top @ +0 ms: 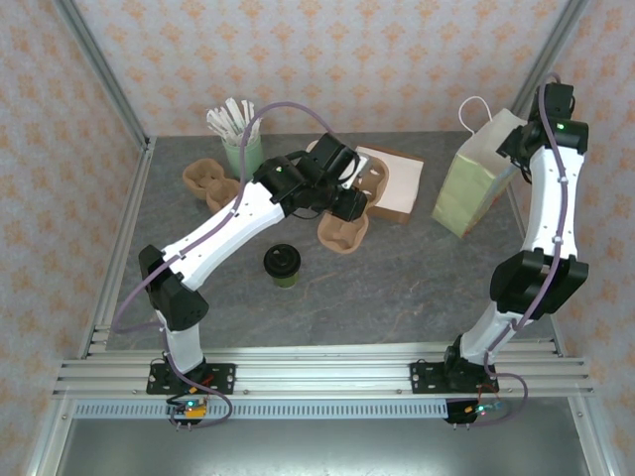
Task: Pack the takeout coffee
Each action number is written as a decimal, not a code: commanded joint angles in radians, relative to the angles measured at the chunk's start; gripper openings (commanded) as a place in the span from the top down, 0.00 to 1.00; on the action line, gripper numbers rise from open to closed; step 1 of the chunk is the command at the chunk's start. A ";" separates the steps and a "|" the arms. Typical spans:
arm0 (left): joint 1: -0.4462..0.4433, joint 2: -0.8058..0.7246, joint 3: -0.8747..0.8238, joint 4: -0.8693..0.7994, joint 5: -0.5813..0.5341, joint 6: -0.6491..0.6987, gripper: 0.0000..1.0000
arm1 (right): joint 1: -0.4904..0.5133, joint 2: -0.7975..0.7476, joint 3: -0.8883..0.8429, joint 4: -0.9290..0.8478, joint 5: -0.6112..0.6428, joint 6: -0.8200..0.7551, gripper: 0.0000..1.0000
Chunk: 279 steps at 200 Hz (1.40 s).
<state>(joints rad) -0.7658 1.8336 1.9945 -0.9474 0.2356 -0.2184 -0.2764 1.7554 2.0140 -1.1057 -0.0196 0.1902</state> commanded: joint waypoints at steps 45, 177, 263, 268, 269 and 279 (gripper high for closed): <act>-0.003 -0.031 -0.012 0.035 -0.003 0.002 0.67 | -0.019 0.039 -0.032 0.037 -0.070 0.030 0.65; 0.026 -0.130 -0.060 -0.014 -0.102 0.002 0.68 | 0.052 -0.525 -0.431 0.006 -0.030 0.038 1.00; 0.155 -0.244 -0.040 -0.100 -0.133 -0.005 0.68 | 0.267 -0.770 -0.494 -0.100 -0.321 0.128 1.00; 0.159 -0.246 -0.033 -0.106 -0.139 -0.002 0.68 | 0.288 -0.777 -0.496 -0.092 -0.330 0.145 1.00; 0.158 -0.246 -0.030 -0.107 -0.140 -0.002 0.68 | 0.292 -0.778 -0.496 -0.091 -0.332 0.148 1.00; 0.167 -0.247 -0.015 -0.123 -0.151 -0.001 0.68 | 0.336 -0.787 -0.499 -0.074 -0.344 0.177 1.00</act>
<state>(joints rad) -0.6121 1.6154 1.9320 -1.0084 0.1368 -0.2188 -0.0128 0.9951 1.5253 -1.1923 -0.2836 0.2817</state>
